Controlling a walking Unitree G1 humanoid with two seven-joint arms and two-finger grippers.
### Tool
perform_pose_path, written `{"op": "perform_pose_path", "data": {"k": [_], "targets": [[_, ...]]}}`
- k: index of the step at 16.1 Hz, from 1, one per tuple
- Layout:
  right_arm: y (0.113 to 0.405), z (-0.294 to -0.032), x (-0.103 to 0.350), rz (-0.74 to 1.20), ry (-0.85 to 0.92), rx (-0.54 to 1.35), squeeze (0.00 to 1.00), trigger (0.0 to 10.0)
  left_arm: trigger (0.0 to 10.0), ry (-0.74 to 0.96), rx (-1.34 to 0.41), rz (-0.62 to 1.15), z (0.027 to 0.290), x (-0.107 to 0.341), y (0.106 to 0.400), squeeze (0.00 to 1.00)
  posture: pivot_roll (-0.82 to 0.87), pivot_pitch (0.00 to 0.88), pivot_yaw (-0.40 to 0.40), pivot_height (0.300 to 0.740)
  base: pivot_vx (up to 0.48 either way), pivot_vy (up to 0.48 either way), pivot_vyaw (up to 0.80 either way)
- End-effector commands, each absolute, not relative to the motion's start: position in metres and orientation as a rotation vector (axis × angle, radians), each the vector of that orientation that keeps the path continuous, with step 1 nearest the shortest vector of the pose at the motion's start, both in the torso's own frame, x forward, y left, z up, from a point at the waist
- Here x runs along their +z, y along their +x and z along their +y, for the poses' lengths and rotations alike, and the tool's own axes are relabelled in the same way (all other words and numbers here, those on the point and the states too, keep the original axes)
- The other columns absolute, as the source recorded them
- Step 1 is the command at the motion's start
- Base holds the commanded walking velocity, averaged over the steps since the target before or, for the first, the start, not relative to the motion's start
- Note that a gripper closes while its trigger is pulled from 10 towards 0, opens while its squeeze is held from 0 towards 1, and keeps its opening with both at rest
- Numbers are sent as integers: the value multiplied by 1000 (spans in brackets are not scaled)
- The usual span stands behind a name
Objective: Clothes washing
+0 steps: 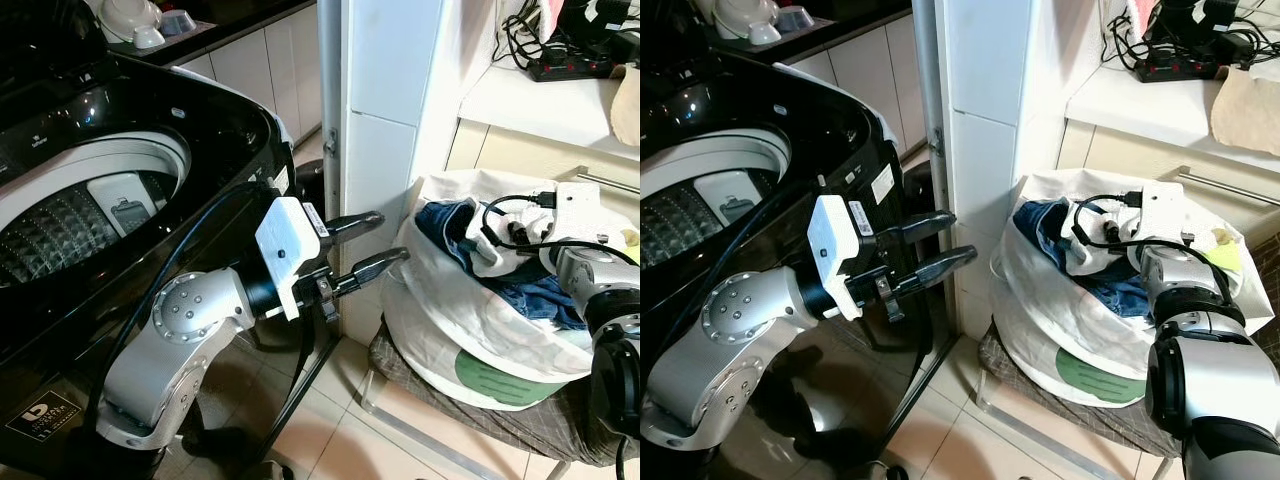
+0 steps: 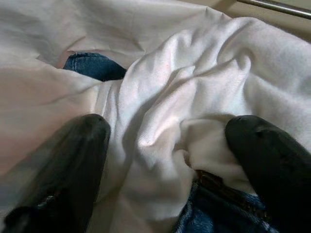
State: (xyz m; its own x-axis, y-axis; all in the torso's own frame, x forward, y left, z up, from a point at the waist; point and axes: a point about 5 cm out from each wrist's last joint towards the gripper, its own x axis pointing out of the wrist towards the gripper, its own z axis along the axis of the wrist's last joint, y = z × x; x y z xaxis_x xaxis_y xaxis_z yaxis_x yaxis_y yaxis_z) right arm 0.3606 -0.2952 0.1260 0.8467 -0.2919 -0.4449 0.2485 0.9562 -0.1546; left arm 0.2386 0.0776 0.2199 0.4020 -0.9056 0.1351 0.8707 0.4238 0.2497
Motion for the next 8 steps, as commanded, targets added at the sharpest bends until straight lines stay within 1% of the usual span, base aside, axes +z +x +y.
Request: {"op": "perform_pose_path", "data": {"k": [1,8], "targets": [[363,-295,130,481,-102,-277,0,0,10000,154,-1130,-268,80,223,236,0,84,77,87,740,0,0,0],[360,-296,126,489,-106,-264,0,0,10000,153,-1128,-268,78,224,239,0,81,70,90,740,0,0,0]]}}
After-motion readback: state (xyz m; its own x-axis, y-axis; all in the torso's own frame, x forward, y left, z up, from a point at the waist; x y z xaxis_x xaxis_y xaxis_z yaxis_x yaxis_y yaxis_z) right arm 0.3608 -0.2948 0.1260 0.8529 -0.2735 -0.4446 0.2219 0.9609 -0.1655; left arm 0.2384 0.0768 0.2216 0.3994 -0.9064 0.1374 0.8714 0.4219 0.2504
